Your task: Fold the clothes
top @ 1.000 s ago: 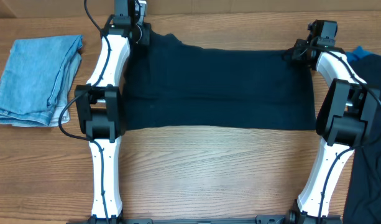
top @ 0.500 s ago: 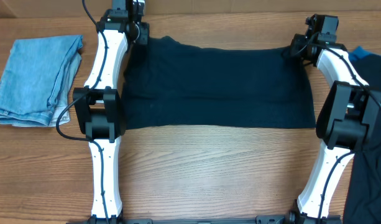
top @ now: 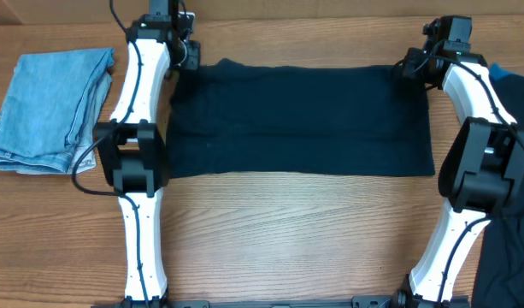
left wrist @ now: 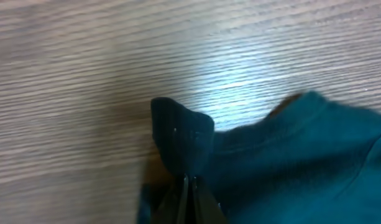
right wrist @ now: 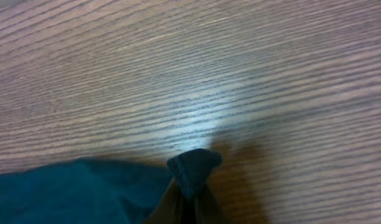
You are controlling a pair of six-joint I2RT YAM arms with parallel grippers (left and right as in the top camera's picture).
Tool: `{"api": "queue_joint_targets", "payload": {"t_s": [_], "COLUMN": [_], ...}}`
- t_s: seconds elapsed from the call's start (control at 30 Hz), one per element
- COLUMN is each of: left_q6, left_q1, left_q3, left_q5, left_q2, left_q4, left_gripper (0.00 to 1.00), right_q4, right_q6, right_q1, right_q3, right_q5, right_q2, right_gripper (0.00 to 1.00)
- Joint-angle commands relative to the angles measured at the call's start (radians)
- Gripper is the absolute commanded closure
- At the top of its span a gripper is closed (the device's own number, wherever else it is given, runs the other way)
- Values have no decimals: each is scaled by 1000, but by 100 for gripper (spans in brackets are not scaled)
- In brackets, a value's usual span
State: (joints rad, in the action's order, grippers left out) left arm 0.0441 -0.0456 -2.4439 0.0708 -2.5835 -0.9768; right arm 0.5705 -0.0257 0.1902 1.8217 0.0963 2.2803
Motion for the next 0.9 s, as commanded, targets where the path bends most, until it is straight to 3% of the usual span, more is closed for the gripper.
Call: {"api": "queue_joint_targets", "payload": {"t_s": [0.0, 0.63, 0.87], "left_q6": [-6, -6, -8], "left_q1": [35, 39, 32], "left_q3": [-31, -31, -31], "left_q5": [25, 89, 147], "left_q2": [111, 144, 149], "left_q4": [-36, -262, -295], "left_gripper": [96, 96, 96], "right_q4": [20, 179, 270], "right_q6": [28, 87, 92], "right_q1": [14, 29, 100], "right_q3": [13, 13, 13], "right_q5": [3, 8, 134], "right_q2": [-71, -121, -159], "right_gripper": [96, 96, 96]}}
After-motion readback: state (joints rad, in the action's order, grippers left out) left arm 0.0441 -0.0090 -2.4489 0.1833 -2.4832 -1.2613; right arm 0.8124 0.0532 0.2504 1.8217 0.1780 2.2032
